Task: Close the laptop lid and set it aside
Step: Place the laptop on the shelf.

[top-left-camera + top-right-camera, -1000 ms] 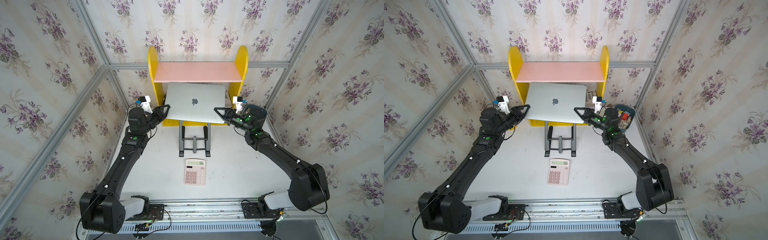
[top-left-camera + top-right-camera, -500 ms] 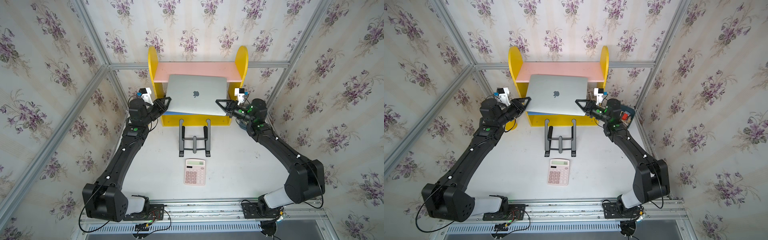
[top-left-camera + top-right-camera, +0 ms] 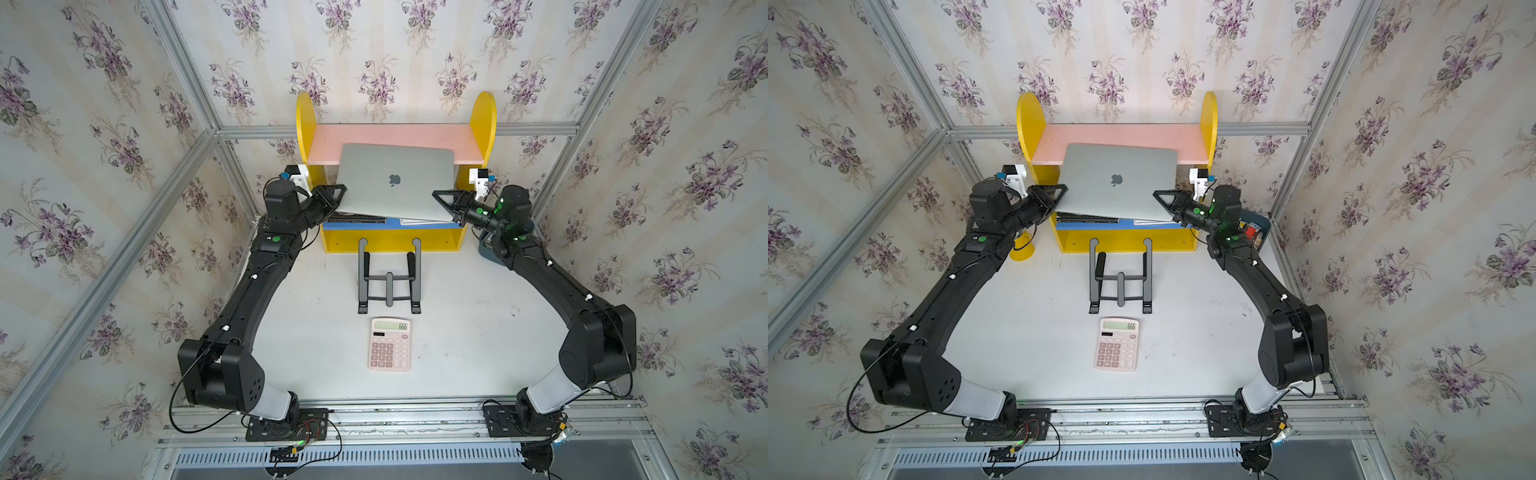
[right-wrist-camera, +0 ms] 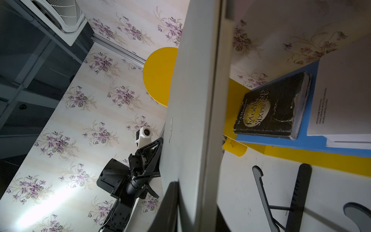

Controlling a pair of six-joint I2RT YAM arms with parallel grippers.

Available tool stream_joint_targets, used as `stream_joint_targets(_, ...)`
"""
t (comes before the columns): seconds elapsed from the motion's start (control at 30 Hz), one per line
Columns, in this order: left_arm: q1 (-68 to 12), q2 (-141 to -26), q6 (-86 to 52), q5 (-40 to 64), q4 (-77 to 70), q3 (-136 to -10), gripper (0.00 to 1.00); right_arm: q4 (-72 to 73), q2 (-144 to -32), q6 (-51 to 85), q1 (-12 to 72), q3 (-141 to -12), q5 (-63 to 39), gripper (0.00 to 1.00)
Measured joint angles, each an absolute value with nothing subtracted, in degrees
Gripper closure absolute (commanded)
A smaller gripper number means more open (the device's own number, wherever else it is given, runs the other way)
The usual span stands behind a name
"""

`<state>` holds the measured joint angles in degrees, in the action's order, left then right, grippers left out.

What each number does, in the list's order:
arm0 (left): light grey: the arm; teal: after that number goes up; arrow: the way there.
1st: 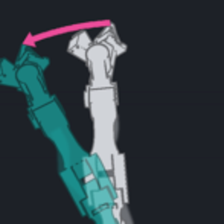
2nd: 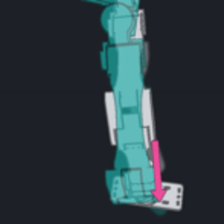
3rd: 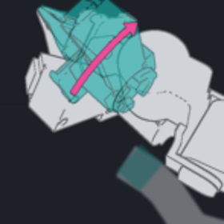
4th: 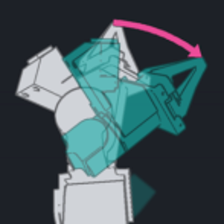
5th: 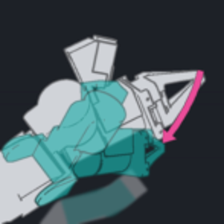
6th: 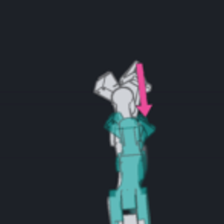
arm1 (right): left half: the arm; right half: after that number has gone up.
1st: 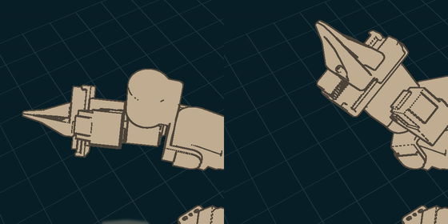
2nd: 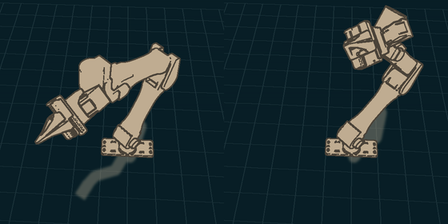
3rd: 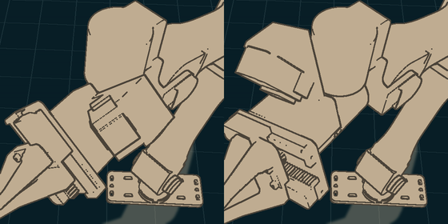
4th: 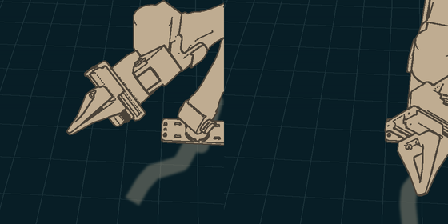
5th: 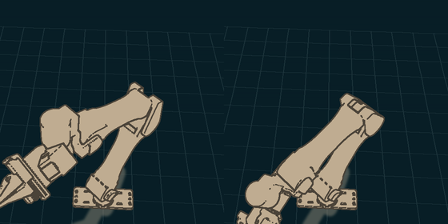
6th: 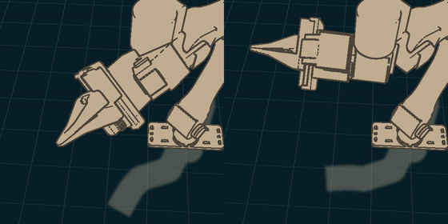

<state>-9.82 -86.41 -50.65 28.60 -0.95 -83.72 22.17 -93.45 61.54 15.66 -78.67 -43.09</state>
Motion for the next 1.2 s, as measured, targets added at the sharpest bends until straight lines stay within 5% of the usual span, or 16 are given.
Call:
stream_joint_targets(0.53, -9.9, -93.7, -54.1, 30.5, -3.1, -90.7, 1.00, 20.9, -97.3, 61.5, 13.5, -84.5, -43.7, 0.91)
stream_joint_targets(1.2, -11.0, -96.2, -60.8, 31.5, -6.2, -92.1, 1.00, 19.2, -95.1, 53.7, 11.5, -82.0, -42.2, 0.63)
